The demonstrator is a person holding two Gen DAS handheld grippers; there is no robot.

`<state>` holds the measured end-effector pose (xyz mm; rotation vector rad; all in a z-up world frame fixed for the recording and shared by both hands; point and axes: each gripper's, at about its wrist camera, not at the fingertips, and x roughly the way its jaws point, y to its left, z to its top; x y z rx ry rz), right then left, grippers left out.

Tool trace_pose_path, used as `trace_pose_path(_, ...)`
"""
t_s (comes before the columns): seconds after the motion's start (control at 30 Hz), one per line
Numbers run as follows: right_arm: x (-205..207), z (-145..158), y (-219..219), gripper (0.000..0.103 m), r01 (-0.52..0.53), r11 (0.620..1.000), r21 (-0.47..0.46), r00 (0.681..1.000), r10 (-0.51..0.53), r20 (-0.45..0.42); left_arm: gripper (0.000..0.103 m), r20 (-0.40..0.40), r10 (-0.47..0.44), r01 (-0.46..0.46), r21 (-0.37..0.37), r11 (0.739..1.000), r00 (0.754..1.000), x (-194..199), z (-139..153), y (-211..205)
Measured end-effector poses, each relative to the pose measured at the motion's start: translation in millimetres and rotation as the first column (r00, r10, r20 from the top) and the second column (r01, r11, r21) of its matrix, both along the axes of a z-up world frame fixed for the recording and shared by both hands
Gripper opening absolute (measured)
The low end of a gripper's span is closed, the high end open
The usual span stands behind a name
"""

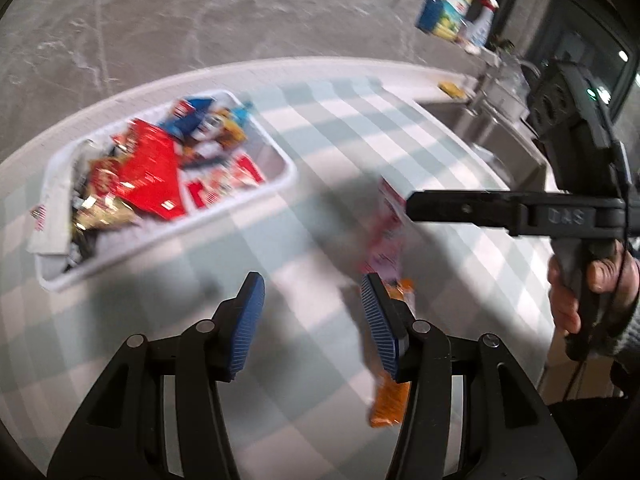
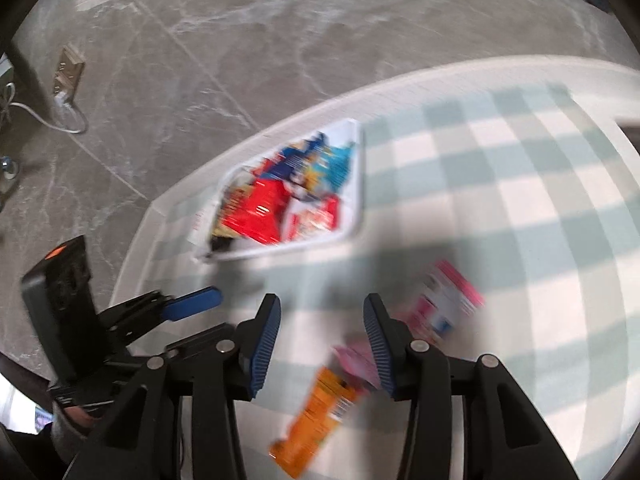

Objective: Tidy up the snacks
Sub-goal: 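Lower both open tools around the orange bag and pink packet, then grasp the orange stick bag with the left tool while the right tool grasps the pink tube packet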

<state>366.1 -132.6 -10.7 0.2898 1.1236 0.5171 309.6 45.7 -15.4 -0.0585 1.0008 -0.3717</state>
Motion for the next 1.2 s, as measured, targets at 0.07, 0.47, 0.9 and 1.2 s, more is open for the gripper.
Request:
trace_pose_path(0.07,-4,-9,-9,0.047,0.024,1.0,-0.009,1.0,-0.025,-0.02,0.049,-0.015,-0.023,0.023,-0.001,1.0,1.0,-6,-5,-10)
trace_pose_path(0.47,-8,-36,-22,0.054,0.072,0.994,-0.086,0.995,-0.077,-0.057,0.05,-0.097,-0.117,0.12,0.019,0.993,0.988,-23,-34,-58)
trace_pose_path(0.9,9,-56,14,0.055,0.005,0.979,-0.206,0.997,-0.021,-0.075,0.05,-0.117,-0.133,0.14,0.054,0.989,0.984,-19,-52,-72)
trace_pose_path(1.2,13,-57,22,0.056,-0.042,0.965,-0.258,0.998,0.028,-0.059,0.05,-0.107,-0.137,0.145,0.075,0.987,0.985,-16,-60,-79)
